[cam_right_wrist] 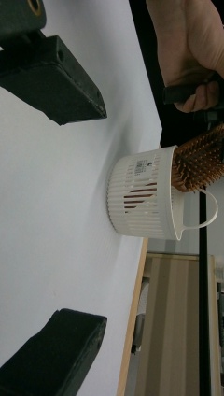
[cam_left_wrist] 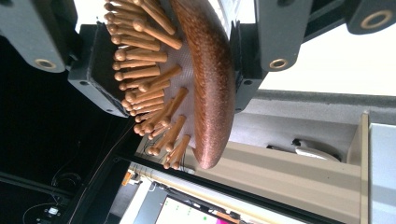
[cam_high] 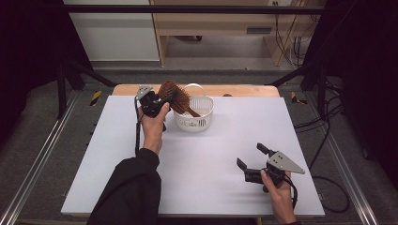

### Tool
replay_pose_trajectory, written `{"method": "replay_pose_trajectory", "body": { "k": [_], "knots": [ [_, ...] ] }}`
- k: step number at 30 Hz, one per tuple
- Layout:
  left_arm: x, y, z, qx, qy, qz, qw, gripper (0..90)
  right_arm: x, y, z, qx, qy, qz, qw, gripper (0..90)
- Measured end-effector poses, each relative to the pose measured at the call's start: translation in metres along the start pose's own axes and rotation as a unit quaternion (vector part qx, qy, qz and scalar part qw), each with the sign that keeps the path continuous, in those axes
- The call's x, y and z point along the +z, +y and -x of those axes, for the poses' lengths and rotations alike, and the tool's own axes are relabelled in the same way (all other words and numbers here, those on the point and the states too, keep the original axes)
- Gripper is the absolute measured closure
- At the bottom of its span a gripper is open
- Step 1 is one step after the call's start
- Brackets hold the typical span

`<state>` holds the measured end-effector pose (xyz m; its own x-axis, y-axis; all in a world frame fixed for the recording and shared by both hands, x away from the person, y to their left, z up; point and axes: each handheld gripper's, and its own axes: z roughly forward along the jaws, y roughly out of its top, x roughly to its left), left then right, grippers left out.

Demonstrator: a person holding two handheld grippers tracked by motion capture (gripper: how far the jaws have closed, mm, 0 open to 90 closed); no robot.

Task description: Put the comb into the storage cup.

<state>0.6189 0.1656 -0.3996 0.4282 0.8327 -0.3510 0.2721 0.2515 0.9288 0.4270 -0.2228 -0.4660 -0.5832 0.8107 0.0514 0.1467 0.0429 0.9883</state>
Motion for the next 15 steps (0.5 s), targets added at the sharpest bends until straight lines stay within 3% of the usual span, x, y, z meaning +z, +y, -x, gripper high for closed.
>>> {"method": "replay_pose_trajectory", "body": {
  "k": [15],
  "knots": [
    [-0.002, -0.0011, -0.0055, -0.012, 0.007, -0.006, 0.9999, 41.9, 0.0001, -0.0003, 0.0, 0.001, 0.003, -0.001, 1.0, 3.6]
  ]
}}
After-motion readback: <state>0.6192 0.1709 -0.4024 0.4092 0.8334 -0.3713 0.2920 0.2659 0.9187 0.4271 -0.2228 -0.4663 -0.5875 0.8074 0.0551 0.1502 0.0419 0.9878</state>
